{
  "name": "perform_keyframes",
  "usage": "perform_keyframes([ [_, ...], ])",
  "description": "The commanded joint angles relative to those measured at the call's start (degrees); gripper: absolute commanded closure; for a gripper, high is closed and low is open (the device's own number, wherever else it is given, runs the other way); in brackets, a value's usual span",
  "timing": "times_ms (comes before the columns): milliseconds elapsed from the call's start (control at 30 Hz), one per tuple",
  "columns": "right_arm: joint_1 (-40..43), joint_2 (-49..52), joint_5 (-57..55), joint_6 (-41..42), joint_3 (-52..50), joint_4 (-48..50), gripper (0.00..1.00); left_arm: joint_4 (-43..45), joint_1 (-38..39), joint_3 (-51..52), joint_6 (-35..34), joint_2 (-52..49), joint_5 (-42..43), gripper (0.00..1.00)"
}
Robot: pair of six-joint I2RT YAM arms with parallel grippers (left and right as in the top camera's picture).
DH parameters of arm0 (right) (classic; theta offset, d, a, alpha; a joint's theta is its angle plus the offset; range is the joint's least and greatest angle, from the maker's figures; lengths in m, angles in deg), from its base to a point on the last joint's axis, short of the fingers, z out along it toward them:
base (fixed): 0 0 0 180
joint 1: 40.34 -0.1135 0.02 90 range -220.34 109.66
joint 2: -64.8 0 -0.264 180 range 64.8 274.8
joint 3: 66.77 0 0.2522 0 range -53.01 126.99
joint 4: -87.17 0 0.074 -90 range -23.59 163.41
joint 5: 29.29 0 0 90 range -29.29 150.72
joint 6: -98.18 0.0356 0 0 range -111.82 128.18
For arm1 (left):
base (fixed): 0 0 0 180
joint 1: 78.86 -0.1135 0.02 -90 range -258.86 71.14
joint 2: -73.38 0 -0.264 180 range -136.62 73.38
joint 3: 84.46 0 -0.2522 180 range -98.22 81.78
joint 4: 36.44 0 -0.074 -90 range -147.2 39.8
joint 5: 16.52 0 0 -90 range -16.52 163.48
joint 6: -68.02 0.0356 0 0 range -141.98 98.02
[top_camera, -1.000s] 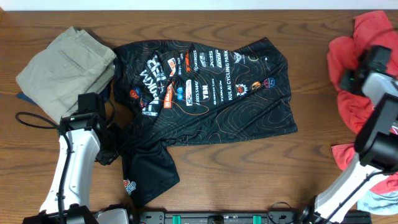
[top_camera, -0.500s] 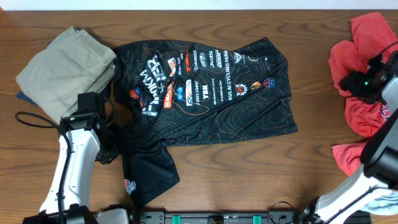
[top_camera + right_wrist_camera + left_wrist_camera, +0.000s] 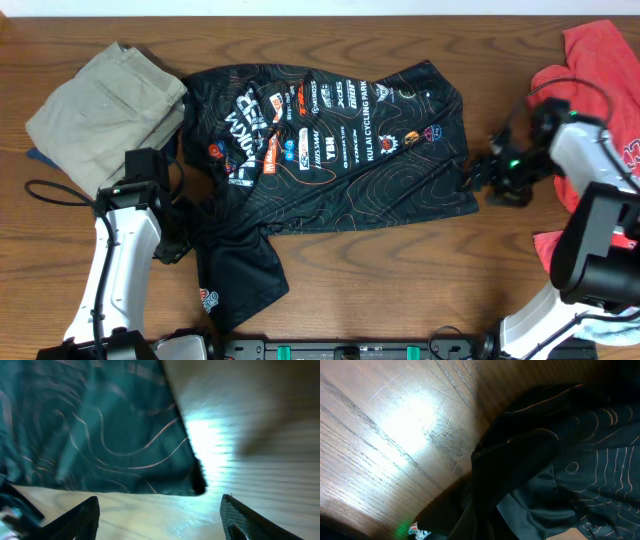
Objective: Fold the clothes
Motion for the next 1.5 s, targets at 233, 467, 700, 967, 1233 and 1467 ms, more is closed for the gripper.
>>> perform_keyframes([
  [233,-7.91,0.70,-1.16,7.76,-9.70,12.61,0.27,-0.39,0.02,0.11,1.03,0.07,-0.04,0.94],
  [467,-10.75,0.70,-2.23,10.60,-10.80,15.47,0.83,-0.70,0.02,0.11,1.03,0.07,-0.04,0.94],
  [700,-9.44,0.52,-2.93,11.21,-9.88,13.90,0.99,-1.05,0.02,0.09,1.44,0.09,0.02,0.94],
  [967,-5.86,-5.57,-3.85,8.02,-0.61,2.58,0.99,-3.91,0.02,-4.04,13.16,1.75,10.67,0.94],
  [1233,-2.16,-16.85,-3.82,5.33,12.68,-8.59,0.99,-13.49,0.02,-19.52,17.07,9.66,11.78,0.94],
  [1467,1.75,-27.54,-3.82,5.35,25.05,-13.20,0.99,-14.99,0.02,-35.28,17.44,16.13,14.14,0.94],
])
